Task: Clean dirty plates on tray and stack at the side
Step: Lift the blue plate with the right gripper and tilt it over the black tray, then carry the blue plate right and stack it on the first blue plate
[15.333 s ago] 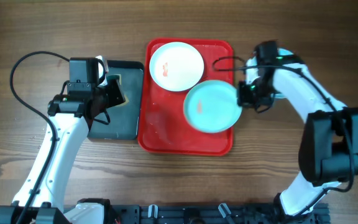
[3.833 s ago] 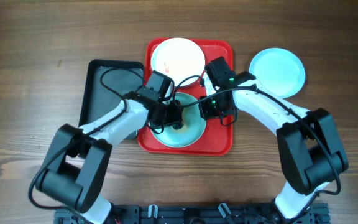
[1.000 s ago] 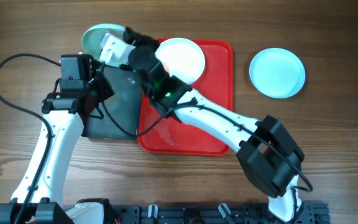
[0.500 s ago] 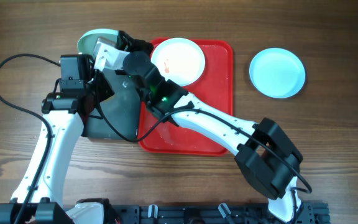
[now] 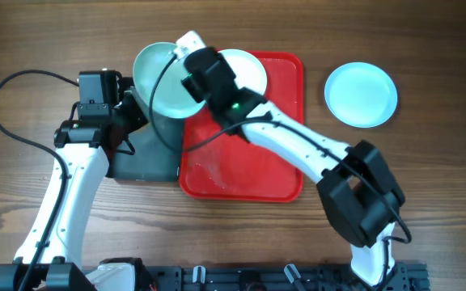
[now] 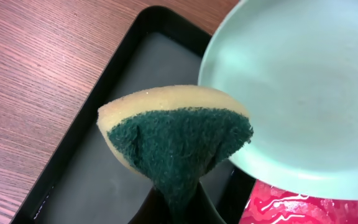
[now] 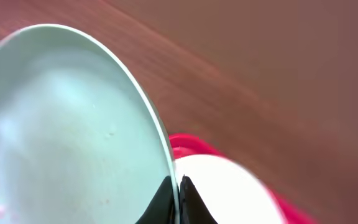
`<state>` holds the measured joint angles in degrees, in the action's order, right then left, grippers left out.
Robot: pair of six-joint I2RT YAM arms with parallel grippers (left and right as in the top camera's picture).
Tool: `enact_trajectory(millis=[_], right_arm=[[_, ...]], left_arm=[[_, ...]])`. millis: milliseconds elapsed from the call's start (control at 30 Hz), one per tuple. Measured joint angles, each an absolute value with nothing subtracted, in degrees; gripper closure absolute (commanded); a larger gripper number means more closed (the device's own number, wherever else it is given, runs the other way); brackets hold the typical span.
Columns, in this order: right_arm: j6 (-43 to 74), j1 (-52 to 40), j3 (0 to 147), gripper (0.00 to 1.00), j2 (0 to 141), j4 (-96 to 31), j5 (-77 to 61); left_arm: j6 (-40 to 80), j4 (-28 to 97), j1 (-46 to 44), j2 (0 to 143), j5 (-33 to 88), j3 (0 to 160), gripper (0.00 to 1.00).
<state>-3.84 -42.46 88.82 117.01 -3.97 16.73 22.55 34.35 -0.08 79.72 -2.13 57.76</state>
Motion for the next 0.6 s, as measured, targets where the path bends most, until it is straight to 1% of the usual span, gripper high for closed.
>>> enact_trajectory(millis=[133,267,300,367,467,600], right_arm=[[7.3,-37.9,88.8,0.96,117.0,-6.4,1.9],[15.9,-30.8,88.8,0.96,117.0,-8.0,-16.6],[17.9,-30.3,88.8,0.96,117.0,-8.2,-21.0],[20.6,-24.7,88.8,0.96,117.0,-9.9,-27.7],[23.1,-17.3,88.9,0.96,117.0,-15.2,-34.4],[24.0,-6.3,88.9,0.96,117.0,-22.5,-36.0]], left_arm=[[22.5,34.5,-0.1,79.7,-2.1,57.8,0.96],[22.5,34.8,-0.1,79.7,-2.1,57.8,0.96],[22.5,34.8,-0.1,79.7,-2.1,57.8,0.96],[22.5,34.8,-0.1,79.7,-2.1,57.8,0.96],[22.5,34.8,-0.1,79.7,-2.1,57.8,0.96],[22.5,34.8,-0.1,79.7,-2.2,57.8,0.96]])
